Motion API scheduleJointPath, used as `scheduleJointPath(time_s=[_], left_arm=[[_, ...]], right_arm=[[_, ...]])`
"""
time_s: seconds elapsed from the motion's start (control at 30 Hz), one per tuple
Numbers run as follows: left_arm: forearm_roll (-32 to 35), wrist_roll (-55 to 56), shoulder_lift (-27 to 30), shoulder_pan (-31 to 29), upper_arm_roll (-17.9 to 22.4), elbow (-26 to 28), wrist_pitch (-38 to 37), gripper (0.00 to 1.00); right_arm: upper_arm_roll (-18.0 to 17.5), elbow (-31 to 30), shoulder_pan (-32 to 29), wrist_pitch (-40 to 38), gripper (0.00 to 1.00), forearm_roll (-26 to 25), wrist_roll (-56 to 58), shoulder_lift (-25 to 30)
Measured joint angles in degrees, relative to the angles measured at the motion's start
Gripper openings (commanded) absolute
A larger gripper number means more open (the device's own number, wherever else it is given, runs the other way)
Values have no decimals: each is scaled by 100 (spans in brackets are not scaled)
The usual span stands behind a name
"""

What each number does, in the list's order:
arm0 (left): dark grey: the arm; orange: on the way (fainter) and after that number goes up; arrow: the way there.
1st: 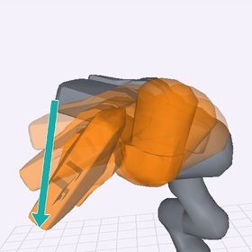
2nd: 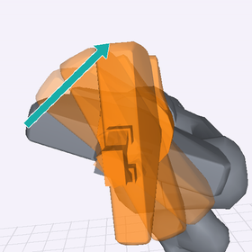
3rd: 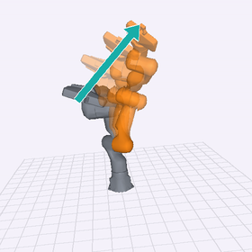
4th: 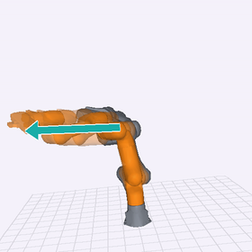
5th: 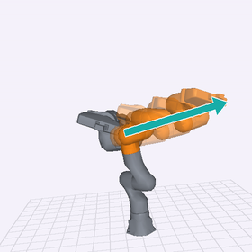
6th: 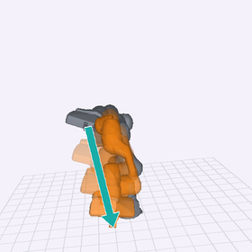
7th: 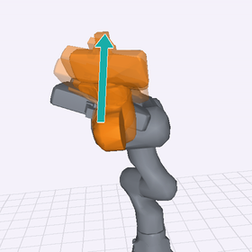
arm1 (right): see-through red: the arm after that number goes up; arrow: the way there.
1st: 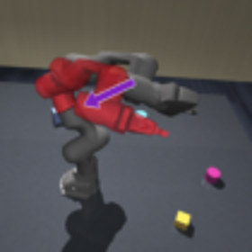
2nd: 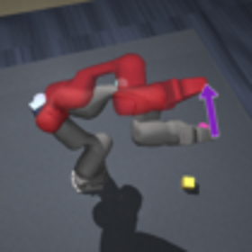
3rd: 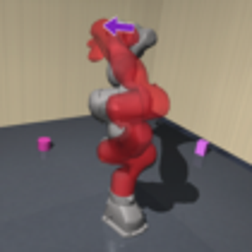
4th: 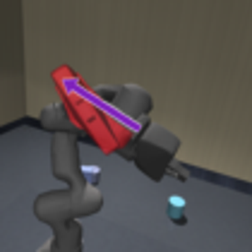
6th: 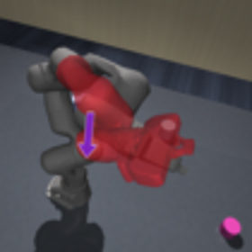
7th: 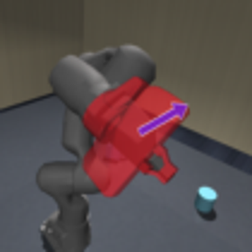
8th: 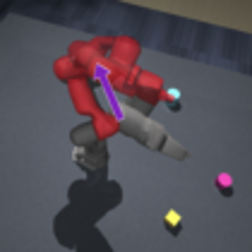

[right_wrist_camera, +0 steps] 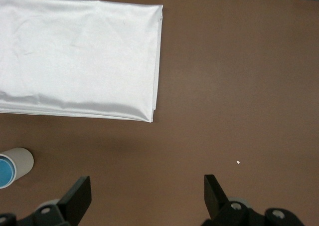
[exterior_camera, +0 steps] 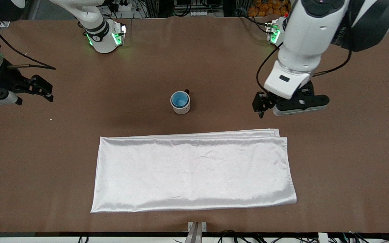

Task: Place blue cup into white mug on table

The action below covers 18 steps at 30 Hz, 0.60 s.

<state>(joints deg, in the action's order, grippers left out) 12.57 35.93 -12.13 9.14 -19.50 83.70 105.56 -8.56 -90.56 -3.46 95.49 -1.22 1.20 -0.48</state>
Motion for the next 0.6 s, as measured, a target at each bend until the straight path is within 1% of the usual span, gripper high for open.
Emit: scheduleJointPath(time_s=[0.2,0.4,0.47,0.6], left_arm=[[-147,-825,64,-600,2,4,-144,100],[-221,-1203,145,-876,0,5,-410,100],[-388,-1223,181,-932,-2,5,-529,100],[-926,-1275,248,-1147,-4,16,-759,100]], right_arm=[[4,209,-4,-264,100,0,1,2],[16,216,-7,-338,100,0,2,-1],[17,216,-6,-350,100,0,2,-2],[17,216,-6,-359,100,0,3,-3]])
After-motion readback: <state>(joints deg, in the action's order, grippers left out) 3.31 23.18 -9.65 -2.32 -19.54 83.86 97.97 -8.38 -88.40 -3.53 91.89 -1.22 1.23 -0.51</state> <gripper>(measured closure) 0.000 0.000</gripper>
